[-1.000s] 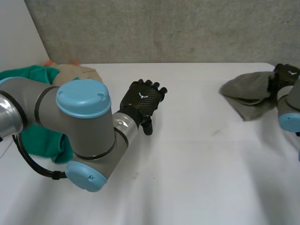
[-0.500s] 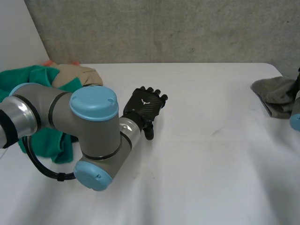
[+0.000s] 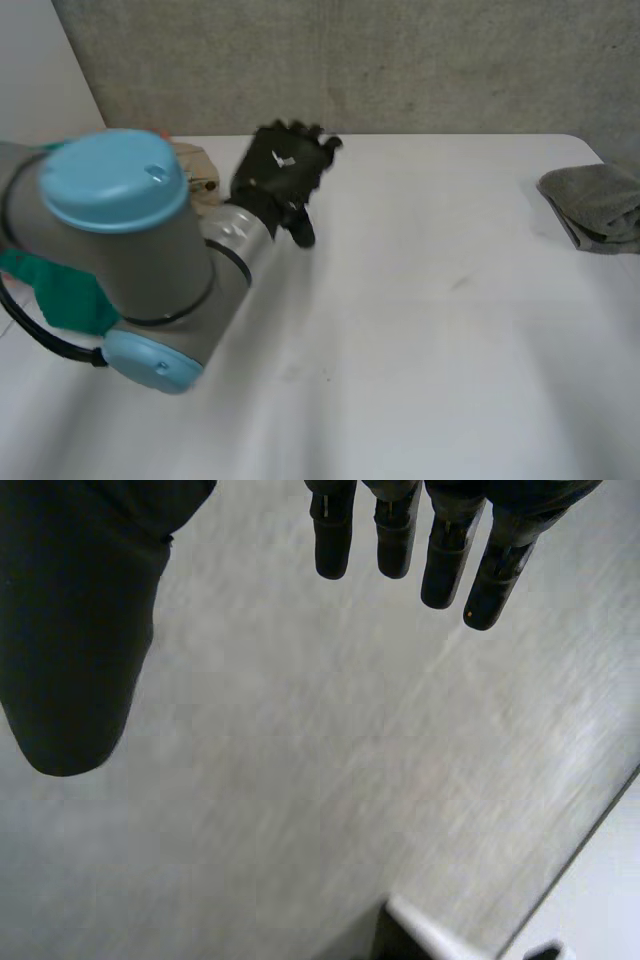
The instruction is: Fold the laundry.
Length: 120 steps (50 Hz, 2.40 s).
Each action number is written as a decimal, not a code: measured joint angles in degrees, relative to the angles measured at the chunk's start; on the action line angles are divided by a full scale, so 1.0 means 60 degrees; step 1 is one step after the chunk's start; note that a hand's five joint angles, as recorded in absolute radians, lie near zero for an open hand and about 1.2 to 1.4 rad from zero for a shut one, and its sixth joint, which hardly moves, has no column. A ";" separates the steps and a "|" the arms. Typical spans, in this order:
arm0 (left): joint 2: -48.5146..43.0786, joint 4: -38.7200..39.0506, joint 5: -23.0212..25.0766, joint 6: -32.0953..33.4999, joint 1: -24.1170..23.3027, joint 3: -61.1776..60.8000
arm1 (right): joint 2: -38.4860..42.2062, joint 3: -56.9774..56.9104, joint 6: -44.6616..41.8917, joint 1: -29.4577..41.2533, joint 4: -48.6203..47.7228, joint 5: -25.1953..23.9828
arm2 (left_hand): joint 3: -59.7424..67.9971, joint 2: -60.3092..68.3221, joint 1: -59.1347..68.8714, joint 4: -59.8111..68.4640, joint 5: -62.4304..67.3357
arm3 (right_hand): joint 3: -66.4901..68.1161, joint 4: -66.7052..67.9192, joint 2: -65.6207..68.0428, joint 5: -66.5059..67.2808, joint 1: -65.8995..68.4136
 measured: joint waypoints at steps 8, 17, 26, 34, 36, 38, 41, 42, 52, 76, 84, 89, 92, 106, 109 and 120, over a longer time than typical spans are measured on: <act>0.0890 0.1013 -0.0442 0.0235 0.1152 -0.0356 | -0.1857 0.2498 0.0058 0.1301 -0.1833 -0.2775 | 0.0000 0.0000 -0.0001 0.0000 0.0000 | 0.0000 0.0000 0.0000 0.0000 0.0000; 0.0605 0.1587 -0.0714 0.2676 0.4689 -0.0781 | -0.3002 0.4738 -0.0357 0.2772 0.0841 -0.7102 | -0.0001 0.0000 0.0000 -0.0001 0.0000 | -0.0001 0.0000 0.0000 -0.0037 -0.0001; -0.1211 0.1504 -0.0575 0.4120 0.6762 -0.0418 | -0.2826 0.4862 -0.1545 0.2706 0.3782 -0.7154 | 0.0332 0.0349 0.0413 0.0330 0.0264 | -0.0001 0.0000 0.0000 -0.0047 -0.0001; -0.2190 0.1202 0.0308 0.3814 0.6818 0.0050 | -0.2780 0.5162 -0.1875 0.2606 0.3855 -0.6961 | 0.8779 0.8953 0.8666 0.9000 0.8474 | -0.0001 0.0000 0.0000 -0.0047 -0.0001; -0.1970 0.1168 0.0454 0.3375 0.6608 0.0123 | -0.2810 0.5226 -0.1864 0.2602 0.3787 -0.6910 | 0.9120 0.9325 0.8666 0.9429 0.8561 | -0.0001 0.0000 0.0000 -0.0047 -0.0001; -0.1677 0.1157 0.0503 0.2953 0.6432 0.0165 | -0.2881 0.5313 -0.1843 0.2593 0.3704 -0.6829 | 0.9185 0.9359 0.8666 0.9460 0.8562 | -0.0001 0.0000 0.0000 -0.0047 -0.0001; -0.0841 0.1154 0.0559 0.1839 0.6025 0.0209 | -0.3057 0.5436 -0.1815 0.2537 0.3615 -0.6678 | 0.9244 0.9385 0.8666 0.9460 0.8561 | -0.0001 0.0000 0.0000 -0.0047 0.0000; -0.0388 0.1155 0.0579 0.1231 0.5805 0.0218 | -0.3216 0.5525 -0.1792 0.2459 0.3575 -0.6574 | 0.9272 0.9397 0.8666 0.9461 0.8561 | -0.0001 0.0000 0.0000 -0.0047 0.0000; 0.1354 0.1064 0.1528 -0.2306 0.3269 0.0001 | -0.3896 0.5801 -0.1082 0.1900 0.3451 -0.6256 | 0.9339 0.9434 0.8666 0.9498 0.8561 | -0.0001 0.0000 0.0000 -0.0047 -0.0001; 0.0241 0.0867 0.0929 -0.0706 0.0233 -0.0901 | -0.4339 0.5316 -0.0569 0.1484 0.4008 -0.6317 | 0.0018 0.0021 -0.0042 0.0008 -0.0012 | -0.0001 0.0000 0.0000 -0.0047 -0.0001; 0.1519 0.0388 0.0239 -0.0475 0.0761 -0.3006 | -0.4191 0.4426 -0.2379 0.1648 0.6472 -0.6352 | 0.0040 0.0081 -0.0002 0.0037 0.0022 | 0.0002 0.0000 -0.0001 -0.0047 0.0000; 0.1242 -0.0017 0.0167 -0.0066 0.0753 -0.3834 | -0.3796 0.4264 -0.4160 0.2002 0.7724 -0.6243 | 0.0591 0.0719 0.0803 0.0630 0.0494 | 0.0026 0.0001 0.0004 -0.0047 0.0002; 0.0760 -0.0135 0.0182 0.0207 0.0726 -0.4059 | -0.3420 0.4341 -0.5153 0.2337 0.8067 -0.6182 | 0.1231 0.1334 0.1467 0.1317 0.1164 | 0.0027 0.0002 0.0025 -0.0043 0.0018; -0.1521 0.1006 0.0241 0.0482 0.0780 -0.2971 | -0.2137 0.5556 -0.5647 0.2670 0.5833 -0.6132 | 0.4255 0.4425 0.4662 0.4309 0.4133 | 0.2223 0.1945 0.2097 0.1811 0.1815; -0.1652 0.1084 0.0241 0.0479 0.0785 -0.2844 | -0.2044 0.5615 -0.5570 0.2662 0.5668 -0.6132 | 0.4255 0.4425 0.4662 0.4309 0.4133 | 0.3292 0.3020 0.3289 0.2836 0.2741; -0.0985 0.1464 -0.0391 0.0391 0.0665 -0.2243 | -0.2034 0.5330 -0.4343 0.2630 0.5423 -0.6116 | 0.9357 0.9451 0.8855 0.9463 0.8925 | 0.9307 0.9085 0.9097 0.8885 0.7601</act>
